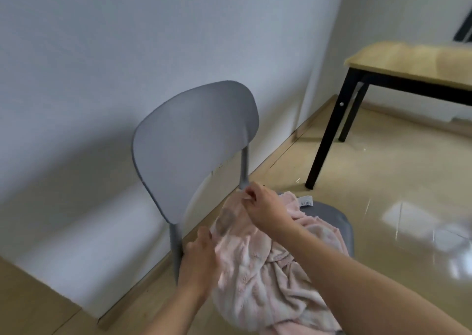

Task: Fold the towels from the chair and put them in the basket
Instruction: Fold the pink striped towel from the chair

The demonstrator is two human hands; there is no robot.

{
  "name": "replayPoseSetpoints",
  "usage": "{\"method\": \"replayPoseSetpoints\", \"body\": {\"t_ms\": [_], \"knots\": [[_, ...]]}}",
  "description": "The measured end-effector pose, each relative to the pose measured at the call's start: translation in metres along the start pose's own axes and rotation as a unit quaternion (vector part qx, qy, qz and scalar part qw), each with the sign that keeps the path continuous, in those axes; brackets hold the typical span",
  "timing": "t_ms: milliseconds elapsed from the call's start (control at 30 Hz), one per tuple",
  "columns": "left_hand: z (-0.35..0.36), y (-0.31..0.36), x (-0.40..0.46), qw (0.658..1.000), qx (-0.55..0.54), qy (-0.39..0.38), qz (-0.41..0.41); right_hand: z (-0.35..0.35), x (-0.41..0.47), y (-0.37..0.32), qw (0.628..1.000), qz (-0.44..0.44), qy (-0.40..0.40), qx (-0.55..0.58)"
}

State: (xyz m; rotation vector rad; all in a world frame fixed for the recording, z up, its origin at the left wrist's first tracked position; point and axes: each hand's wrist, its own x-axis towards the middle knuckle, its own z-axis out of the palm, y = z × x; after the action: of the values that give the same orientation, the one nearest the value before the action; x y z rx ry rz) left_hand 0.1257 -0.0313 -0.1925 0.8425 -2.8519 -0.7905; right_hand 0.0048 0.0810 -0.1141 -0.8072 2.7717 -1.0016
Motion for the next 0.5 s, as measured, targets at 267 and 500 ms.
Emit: {"method": "replayPoseSetpoints", "body": {"t_ms": [267,500], "knots": [[-0.119,0.089,-0.054,0.962,-0.223,-0.040,0.151,-0.174,-0.050,-0.060,0.973,-0.004,0.231,0.031],[-0.247,0.206,-0.097,0.899,-0.329,-0.045,0.286,-0.303,-0.100,-0.090,0.934,0.016,0.357,0.023]]}}
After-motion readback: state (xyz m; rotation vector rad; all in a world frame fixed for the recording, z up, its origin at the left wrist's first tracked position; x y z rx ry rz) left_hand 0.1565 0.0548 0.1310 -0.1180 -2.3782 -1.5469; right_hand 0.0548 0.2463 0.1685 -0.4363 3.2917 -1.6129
